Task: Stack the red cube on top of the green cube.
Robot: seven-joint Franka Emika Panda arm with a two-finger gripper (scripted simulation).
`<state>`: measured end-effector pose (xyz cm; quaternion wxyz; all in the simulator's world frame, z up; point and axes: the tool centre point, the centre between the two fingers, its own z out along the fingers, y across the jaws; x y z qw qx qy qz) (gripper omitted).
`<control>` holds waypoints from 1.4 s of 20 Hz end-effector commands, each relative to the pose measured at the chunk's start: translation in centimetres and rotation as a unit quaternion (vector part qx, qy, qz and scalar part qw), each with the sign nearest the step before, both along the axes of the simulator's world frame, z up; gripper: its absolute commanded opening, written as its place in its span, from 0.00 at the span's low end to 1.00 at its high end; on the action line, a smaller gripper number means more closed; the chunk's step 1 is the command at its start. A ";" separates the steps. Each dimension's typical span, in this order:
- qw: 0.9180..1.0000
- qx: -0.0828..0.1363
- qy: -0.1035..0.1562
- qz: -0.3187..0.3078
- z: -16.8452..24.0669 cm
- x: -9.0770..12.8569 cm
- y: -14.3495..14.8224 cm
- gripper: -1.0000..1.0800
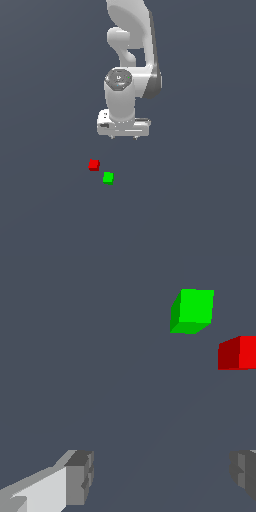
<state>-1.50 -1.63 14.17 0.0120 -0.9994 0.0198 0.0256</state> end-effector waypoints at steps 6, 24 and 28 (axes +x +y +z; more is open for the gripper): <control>1.000 -0.001 -0.001 0.000 -0.4 0.4 -0.8 0.96; 1.000 -0.011 -0.021 -0.005 -6.1 6.1 -11.7 0.96; 1.000 -0.012 -0.023 -0.005 -6.7 6.9 -13.2 0.96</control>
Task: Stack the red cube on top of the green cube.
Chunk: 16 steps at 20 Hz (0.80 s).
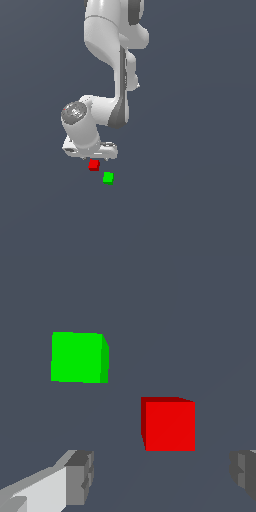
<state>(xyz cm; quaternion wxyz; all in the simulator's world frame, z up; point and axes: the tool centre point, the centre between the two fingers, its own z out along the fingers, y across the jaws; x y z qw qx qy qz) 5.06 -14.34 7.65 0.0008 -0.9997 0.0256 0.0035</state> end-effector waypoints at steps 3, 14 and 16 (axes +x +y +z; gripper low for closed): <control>1.000 -0.001 -0.003 0.000 -0.5 0.8 -1.1 0.96; 1.000 -0.001 -0.003 -0.001 -1.6 0.9 -1.5 0.96; 1.000 -0.001 -0.003 -0.001 -2.5 0.9 -1.5 0.96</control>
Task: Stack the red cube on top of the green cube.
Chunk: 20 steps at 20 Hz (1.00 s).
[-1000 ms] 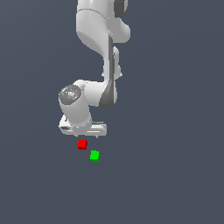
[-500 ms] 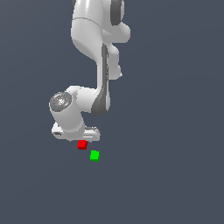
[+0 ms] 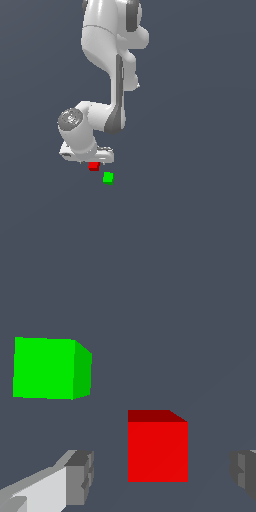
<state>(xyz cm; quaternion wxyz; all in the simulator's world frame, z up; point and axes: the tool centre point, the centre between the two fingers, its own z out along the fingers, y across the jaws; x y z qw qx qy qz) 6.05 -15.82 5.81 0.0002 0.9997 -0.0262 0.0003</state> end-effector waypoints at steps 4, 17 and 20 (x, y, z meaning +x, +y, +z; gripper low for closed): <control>1.000 0.000 0.000 0.000 -2.8 -0.1 0.0 0.96; 1.000 0.000 0.000 0.000 -3.8 0.1 0.0 0.00; 1.000 0.000 0.000 0.000 -3.8 0.1 0.0 0.00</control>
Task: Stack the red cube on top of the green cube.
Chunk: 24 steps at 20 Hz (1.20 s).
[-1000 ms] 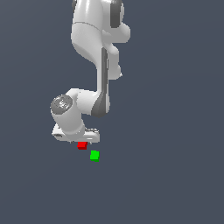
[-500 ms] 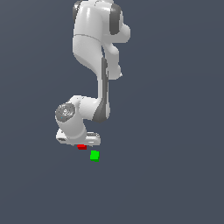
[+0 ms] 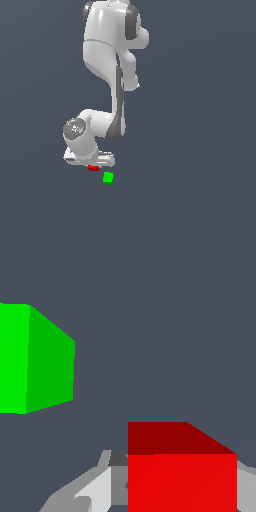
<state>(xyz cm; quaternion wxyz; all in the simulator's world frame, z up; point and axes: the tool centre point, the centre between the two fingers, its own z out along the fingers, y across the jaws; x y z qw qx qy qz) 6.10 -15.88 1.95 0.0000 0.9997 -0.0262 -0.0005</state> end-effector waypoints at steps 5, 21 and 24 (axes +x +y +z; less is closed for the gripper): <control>1.000 0.000 0.000 0.000 0.3 0.0 0.0 0.00; 1.000 0.000 0.000 0.000 9.0 -0.1 0.1 0.00; 1.000 0.000 0.000 0.000 9.8 -0.1 0.0 0.00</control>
